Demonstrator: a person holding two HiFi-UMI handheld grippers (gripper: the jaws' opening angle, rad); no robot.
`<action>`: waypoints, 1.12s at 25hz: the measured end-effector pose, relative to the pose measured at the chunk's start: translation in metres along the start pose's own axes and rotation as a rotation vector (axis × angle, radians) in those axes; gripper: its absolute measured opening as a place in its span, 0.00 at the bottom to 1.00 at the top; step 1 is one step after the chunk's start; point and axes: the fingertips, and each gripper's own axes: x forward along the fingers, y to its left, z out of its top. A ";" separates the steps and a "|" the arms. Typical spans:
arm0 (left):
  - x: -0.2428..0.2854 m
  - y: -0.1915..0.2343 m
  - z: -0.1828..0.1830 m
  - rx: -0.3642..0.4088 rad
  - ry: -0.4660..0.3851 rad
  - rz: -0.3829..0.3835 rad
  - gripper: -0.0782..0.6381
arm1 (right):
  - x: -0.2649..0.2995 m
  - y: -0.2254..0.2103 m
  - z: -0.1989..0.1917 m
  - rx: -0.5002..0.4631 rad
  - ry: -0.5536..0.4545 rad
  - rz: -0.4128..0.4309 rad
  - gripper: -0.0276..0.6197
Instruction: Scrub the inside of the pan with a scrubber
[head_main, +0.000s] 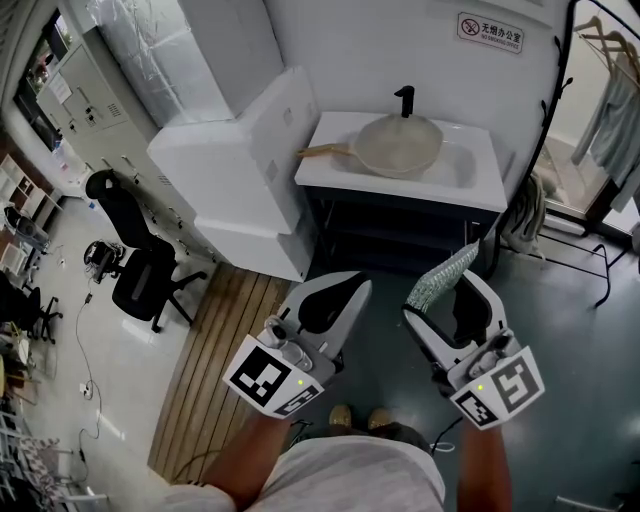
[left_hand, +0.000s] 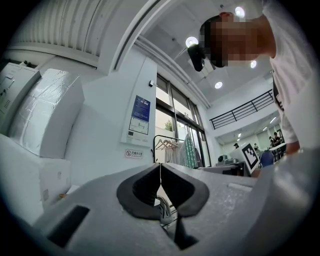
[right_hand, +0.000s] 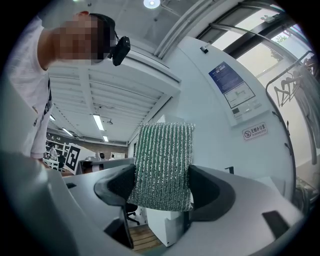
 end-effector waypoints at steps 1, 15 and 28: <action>0.002 0.000 0.000 0.000 -0.001 0.002 0.13 | -0.001 -0.002 0.001 -0.001 0.000 0.002 0.57; 0.029 -0.011 -0.004 0.034 0.004 0.050 0.13 | -0.017 -0.035 0.009 -0.012 -0.009 0.046 0.57; 0.058 0.024 -0.012 0.045 0.004 0.068 0.13 | 0.011 -0.070 0.005 -0.015 -0.008 0.057 0.57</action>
